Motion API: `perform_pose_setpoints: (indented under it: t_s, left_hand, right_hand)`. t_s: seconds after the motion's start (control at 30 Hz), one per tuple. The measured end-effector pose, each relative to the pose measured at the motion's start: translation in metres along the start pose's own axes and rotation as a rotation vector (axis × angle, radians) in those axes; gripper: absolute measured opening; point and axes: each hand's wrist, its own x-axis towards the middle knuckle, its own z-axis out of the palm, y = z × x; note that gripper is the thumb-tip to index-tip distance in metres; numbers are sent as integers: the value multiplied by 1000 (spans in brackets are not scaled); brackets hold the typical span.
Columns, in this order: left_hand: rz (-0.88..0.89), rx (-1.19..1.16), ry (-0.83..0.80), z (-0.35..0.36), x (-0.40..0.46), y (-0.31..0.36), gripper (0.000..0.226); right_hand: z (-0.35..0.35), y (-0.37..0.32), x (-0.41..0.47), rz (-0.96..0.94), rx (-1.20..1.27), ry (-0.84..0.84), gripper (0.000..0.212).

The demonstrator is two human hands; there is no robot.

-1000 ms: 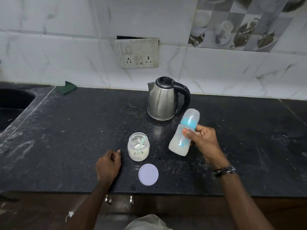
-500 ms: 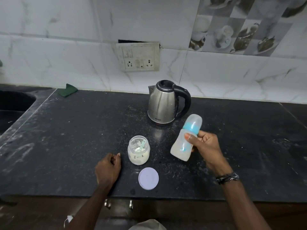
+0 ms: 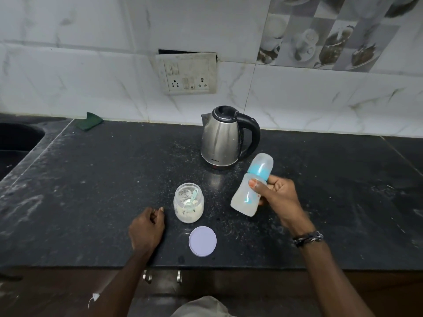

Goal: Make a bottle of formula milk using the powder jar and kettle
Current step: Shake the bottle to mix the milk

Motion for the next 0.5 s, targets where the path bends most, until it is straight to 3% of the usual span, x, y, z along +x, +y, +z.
perform_pose_setpoints:
  t_s: [0.13, 0.2, 0.27, 0.4, 0.5]
  left_hand:
    - [-1, -7, -8, 1, 0, 0, 33]
    - [4, -6, -4, 1, 0, 0, 32]
    - [2, -5, -5, 0, 0, 1, 31]
    - [-3, 1, -9, 1, 0, 2, 32]
    - [-1, -4, -2, 0, -1, 1, 32]
  right_hand:
    - [-3, 0, 3, -14, 199, 195, 41]
    - [-2, -3, 1, 22, 71, 99, 34]
    - [-2, 1, -1, -4, -13, 5, 40]
    - [-5, -2, 5, -13, 193, 231, 42]
    - [-6, -2, 3, 31, 15, 49, 36]
